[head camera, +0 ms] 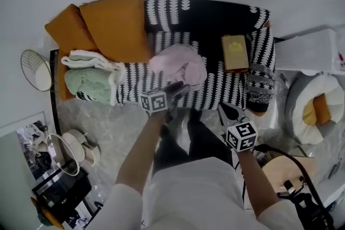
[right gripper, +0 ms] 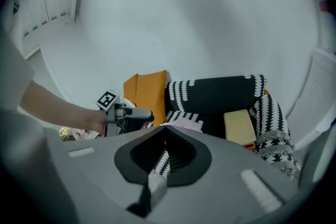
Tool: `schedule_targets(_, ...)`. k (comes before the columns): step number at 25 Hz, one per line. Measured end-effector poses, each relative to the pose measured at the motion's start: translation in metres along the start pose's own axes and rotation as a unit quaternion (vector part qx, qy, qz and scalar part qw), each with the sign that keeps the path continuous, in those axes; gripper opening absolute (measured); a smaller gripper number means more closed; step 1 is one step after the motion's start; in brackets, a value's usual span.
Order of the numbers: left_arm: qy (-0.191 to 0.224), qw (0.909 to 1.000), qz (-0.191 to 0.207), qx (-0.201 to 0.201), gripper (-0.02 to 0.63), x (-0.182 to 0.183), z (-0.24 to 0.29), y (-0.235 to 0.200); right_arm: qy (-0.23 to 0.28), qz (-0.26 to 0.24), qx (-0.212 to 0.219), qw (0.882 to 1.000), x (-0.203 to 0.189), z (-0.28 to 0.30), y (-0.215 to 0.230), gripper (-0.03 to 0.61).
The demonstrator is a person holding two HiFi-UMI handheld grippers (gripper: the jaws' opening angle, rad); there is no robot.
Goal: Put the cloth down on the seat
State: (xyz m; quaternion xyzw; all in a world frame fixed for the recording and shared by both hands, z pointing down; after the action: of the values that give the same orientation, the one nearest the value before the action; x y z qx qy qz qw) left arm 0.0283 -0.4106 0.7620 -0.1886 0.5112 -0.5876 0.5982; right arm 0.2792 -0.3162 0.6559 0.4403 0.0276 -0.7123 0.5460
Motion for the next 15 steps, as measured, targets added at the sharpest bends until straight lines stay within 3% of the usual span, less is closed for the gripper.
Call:
schedule_targets(7,0.017,0.9991,0.034,-0.021,0.146,-0.01,-0.089,0.039,0.006,-0.045,-0.039,0.998,-0.002,-0.025,-0.072,0.003)
schedule_targets(15,0.012,0.998,0.061,-0.015,0.075,-0.036,-0.209,0.043,0.041,-0.043,-0.108,0.992,-0.02,-0.033,-0.167,0.003)
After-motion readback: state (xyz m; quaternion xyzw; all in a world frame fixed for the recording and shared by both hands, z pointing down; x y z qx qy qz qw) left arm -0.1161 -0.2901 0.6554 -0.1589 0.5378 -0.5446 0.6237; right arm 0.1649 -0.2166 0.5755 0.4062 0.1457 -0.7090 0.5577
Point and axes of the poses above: the fingertips, and each gripper's own axes: z forward along the fingers, y to its right, x out of its top, the point moved 9 cm from there along -z, backward along the fingers, and after that the axes turned 3 degrees about x, right-handed, at the moved point
